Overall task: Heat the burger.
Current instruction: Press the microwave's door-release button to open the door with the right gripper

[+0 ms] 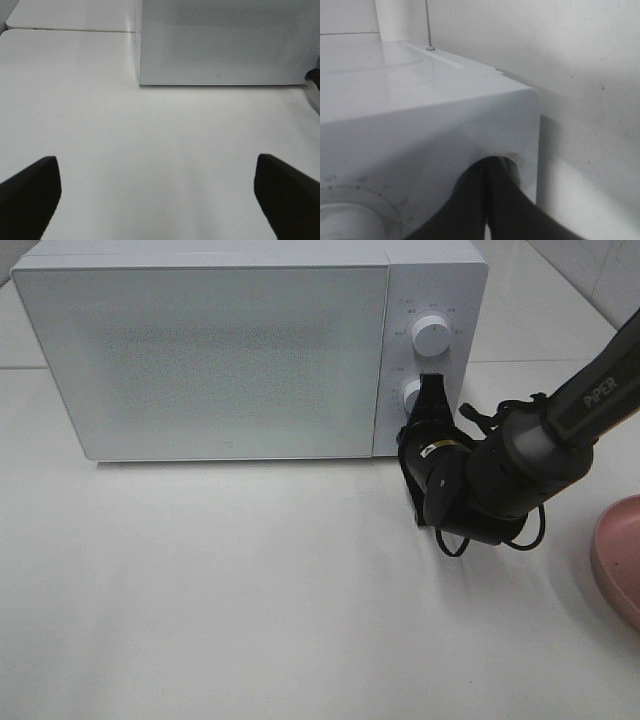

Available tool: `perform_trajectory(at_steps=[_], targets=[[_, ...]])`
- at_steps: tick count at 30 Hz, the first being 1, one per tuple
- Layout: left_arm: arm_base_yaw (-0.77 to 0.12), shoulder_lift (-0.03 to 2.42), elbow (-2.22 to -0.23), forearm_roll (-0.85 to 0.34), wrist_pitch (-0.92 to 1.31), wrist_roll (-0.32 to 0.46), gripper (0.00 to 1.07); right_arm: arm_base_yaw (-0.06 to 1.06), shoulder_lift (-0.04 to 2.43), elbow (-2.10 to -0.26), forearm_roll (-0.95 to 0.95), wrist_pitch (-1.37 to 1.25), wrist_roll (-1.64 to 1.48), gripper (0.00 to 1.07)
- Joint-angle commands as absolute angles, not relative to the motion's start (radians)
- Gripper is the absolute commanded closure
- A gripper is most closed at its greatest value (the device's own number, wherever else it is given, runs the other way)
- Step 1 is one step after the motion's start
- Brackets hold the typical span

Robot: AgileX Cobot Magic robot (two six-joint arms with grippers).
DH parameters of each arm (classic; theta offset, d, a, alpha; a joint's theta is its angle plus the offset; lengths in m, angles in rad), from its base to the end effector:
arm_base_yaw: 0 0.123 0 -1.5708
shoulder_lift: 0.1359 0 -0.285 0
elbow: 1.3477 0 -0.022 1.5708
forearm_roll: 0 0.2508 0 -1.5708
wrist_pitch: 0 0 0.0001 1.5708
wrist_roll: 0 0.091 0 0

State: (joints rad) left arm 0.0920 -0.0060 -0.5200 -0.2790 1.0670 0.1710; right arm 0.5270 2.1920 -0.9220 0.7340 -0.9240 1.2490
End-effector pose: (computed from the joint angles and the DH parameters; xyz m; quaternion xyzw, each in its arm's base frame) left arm -0.0081 -0.0228 0.2848 0.0408 0.8389 -0.0688 0.5384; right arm 0.3543 0.1499 0.0759 0.5850 0.5698 0.3817 0.4329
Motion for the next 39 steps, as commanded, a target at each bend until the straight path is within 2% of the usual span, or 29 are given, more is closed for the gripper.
perform_trajectory(at_steps=[1,19,39], targets=[[0.093,-0.024,-0.518,-0.27,1.073,0.167,0.09,0.5,2.206,-1.023,0.685,-1.209,1.225,1.07],[0.093,-0.024,-0.518,-0.269,1.073,0.167,0.09,0.5,2.227,-1.06,0.655,-1.185,1.245,1.07],[0.093,-0.024,-0.518,-0.27,1.073,0.167,0.09,0.515,2.129,-0.916,0.632,-0.955,1.246,1.07]])
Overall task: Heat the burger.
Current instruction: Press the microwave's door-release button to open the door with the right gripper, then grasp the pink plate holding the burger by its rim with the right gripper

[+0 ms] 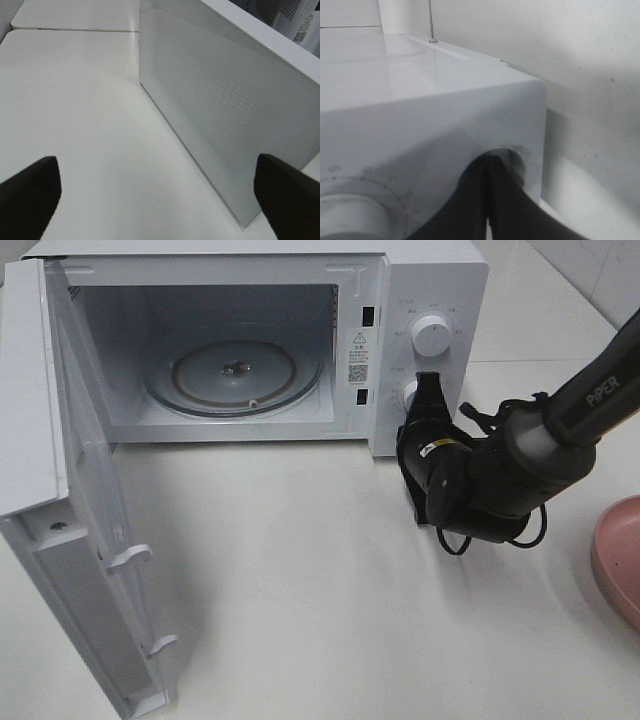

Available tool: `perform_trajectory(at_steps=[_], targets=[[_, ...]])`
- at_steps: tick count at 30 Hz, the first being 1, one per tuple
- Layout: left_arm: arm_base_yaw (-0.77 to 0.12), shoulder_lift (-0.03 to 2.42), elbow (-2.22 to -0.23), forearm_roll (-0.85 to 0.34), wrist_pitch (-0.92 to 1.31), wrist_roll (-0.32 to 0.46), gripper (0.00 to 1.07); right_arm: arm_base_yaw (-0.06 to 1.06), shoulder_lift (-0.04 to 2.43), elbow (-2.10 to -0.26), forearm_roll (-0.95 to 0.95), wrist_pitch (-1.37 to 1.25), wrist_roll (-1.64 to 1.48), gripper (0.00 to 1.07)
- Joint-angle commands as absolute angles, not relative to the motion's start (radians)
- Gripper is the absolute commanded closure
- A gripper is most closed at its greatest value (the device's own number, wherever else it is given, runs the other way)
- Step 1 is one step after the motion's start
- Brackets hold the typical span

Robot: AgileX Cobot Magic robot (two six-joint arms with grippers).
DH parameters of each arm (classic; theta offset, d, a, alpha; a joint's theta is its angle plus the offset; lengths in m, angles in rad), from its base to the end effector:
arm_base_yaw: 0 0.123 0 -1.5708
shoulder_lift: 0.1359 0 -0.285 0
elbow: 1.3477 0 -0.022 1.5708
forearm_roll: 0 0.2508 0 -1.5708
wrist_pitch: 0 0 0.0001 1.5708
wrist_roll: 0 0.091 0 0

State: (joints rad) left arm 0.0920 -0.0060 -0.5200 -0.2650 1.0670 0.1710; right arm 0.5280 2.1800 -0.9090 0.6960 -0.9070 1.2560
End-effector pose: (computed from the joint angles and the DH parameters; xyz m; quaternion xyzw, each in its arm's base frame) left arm -0.0080 -0.0217 0.2845 0.0404 0.8397 -0.0619 0.5380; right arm 0.3517 0.1520 0.0773 0.5750 0.5836 0.3860 0.4240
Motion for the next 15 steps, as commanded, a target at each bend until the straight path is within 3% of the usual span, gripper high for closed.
perform_trajectory(at_steps=[1,15], targets=[[0.093,-0.024,-0.518,-0.27,1.073,0.167,0.09,0.515,2.111,-0.896,0.627,-0.913,1.23,1.07],[0.093,-0.024,-0.518,-0.27,1.073,0.167,0.09,0.515,1.999,-0.769,0.591,-0.667,1.046,1.07]])
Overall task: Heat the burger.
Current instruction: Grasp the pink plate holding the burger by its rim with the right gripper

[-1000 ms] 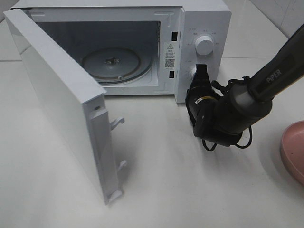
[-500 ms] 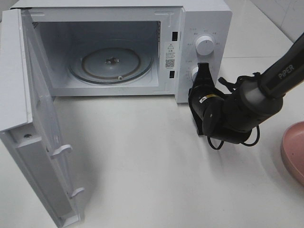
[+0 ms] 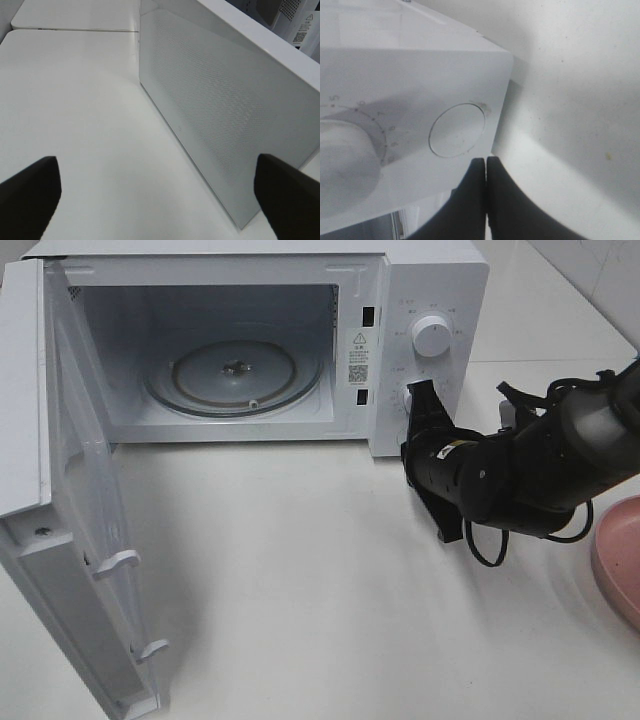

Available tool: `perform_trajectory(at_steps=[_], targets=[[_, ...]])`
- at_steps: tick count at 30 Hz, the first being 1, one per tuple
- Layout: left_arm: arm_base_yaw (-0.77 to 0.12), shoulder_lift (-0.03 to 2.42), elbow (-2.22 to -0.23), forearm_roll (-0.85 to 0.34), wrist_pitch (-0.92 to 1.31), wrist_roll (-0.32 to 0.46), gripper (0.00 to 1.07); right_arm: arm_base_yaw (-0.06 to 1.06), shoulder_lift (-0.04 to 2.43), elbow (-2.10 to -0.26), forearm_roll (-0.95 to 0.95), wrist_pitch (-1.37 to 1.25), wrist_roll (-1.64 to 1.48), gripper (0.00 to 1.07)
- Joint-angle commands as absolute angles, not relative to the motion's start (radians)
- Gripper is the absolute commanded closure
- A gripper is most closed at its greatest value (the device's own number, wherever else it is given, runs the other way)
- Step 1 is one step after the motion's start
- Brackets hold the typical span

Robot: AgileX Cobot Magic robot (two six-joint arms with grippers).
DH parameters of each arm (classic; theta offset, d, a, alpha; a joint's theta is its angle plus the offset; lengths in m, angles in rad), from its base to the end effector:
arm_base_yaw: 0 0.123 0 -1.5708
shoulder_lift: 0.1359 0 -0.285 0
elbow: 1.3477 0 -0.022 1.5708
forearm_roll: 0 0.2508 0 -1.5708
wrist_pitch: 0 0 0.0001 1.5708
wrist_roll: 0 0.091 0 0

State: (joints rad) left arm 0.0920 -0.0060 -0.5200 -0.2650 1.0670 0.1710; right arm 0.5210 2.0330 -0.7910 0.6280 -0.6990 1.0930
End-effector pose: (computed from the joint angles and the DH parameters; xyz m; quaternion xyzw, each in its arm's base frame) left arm -0.0080 -0.0217 0.2845 0.0404 0.8397 -0.0619 0.5380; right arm 0.3236 0.1461 0.0933 0.5211 0.6880 0.3333 0.3795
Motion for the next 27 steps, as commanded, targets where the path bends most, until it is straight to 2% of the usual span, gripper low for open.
perform_trajectory(at_steps=[1,8,13,19,21,27], targets=[[0.093,-0.024,-0.518,-0.27,1.073,0.167,0.09,0.515,1.999,-0.769,0.591,-0.667,1.046,1.07],[0.093,-0.024,-0.518,-0.27,1.073,0.167,0.09,0.51,1.907,-0.722,0.486,-0.54,0.938,1.07],[0.093,-0.024,-0.518,-0.27,1.073,0.167,0.09,0.476,1.791,-0.717,0.324,-0.286,0.704,1.07],[0.093,-0.024,-0.518,-0.27,1.073,0.167,0.09,0.45,1.727,-0.717,0.242,-0.129,0.577,1.07],[0.093,-0.024,-0.518,-0.27,1.073,0.167,0.09,0.417,1.662,-0.717,0.163,0.023,0.452,1.06],[0.093,-0.024,-0.518,-0.27,1.073,0.167,0.09,0.381,1.576,-0.718,0.03,0.2,0.361,1.05]])
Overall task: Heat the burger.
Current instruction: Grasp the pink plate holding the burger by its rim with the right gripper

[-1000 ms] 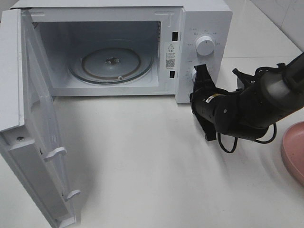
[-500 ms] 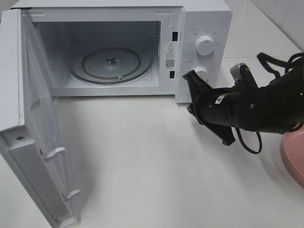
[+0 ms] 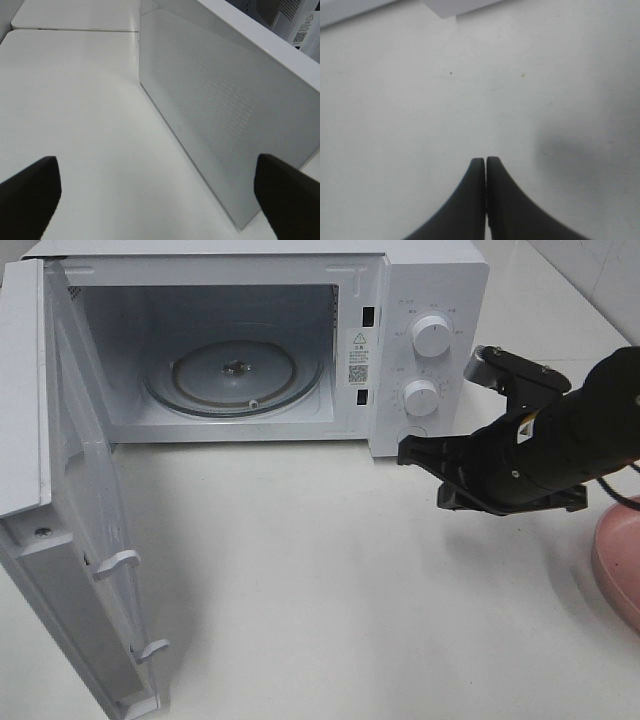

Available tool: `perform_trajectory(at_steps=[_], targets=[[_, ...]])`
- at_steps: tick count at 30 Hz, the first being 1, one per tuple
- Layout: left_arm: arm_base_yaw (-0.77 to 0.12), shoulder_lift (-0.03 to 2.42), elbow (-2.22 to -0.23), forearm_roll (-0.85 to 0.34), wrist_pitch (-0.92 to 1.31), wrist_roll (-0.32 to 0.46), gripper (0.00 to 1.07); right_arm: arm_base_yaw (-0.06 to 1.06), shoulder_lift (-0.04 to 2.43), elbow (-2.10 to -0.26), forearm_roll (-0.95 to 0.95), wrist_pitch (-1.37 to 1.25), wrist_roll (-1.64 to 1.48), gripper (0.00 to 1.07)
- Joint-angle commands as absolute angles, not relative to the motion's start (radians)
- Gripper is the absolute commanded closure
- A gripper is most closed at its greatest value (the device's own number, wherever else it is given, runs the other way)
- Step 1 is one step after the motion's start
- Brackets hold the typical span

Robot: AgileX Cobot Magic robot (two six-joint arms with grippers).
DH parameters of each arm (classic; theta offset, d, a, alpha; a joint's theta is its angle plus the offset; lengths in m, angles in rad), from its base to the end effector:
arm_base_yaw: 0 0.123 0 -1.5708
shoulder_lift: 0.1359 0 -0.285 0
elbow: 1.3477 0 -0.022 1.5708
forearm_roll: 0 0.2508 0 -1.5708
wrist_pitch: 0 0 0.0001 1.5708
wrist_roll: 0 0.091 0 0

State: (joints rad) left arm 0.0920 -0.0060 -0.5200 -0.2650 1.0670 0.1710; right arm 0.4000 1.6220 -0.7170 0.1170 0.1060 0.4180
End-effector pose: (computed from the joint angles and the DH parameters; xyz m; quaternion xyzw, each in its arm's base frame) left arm -0.0080 -0.0217 0.2845 0.0404 0.8397 -0.0619 0.5380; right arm 0.2716 0.1161 0.1625 0.0617 0.9460 0.1485 0.2815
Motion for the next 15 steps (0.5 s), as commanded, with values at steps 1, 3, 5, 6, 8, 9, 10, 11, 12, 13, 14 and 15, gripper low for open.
perform_trajectory(at_steps=[1,3,5,6,8,9,10,11,12,13,14,15], targets=[[0.093,-0.024,-0.518,-0.27,1.073,0.167,0.09,0.375,1.558,-0.718,0.0,0.231,0.352,1.05],[0.093,-0.024,-0.518,-0.27,1.073,0.167,0.09,0.361,1.527,-0.718,-0.071,0.294,0.349,1.04],[0.093,-0.024,-0.518,-0.27,1.073,0.167,0.09,0.341,1.5,-0.718,-0.121,0.365,0.349,1.03],[0.093,-0.024,-0.518,-0.27,1.073,0.167,0.09,0.326,1.487,-0.718,-0.143,0.399,0.349,1.03],[0.093,-0.024,-0.518,-0.27,1.073,0.167,0.09,0.294,1.465,-0.718,-0.178,0.454,0.349,1.02],[0.093,-0.024,-0.518,-0.27,1.073,0.167,0.09,0.263,1.446,-0.718,-0.208,0.5,0.349,1.01],[0.093,-0.024,-0.518,-0.27,1.073,0.167,0.09,0.247,1.44,-0.718,-0.221,0.52,0.347,1.0],[0.093,-0.024,-0.518,-0.27,1.073,0.167,0.09,0.247,1.44,-0.718,-0.221,0.52,0.347,1.0],[0.093,-0.024,-0.518,-0.27,1.073,0.167,0.09,0.221,1.431,-0.718,-0.25,0.552,0.344,0.97],[0.093,-0.024,-0.518,-0.27,1.073,0.167,0.09,0.221,1.431,-0.718,-0.25,0.552,0.344,0.97],[0.093,-0.024,-0.518,-0.27,1.073,0.167,0.09,0.199,1.429,-0.718,-0.282,0.579,0.339,0.91],[0.093,-0.024,-0.518,-0.27,1.073,0.167,0.09,0.189,1.429,-0.718,-0.295,0.591,0.339,0.87]])
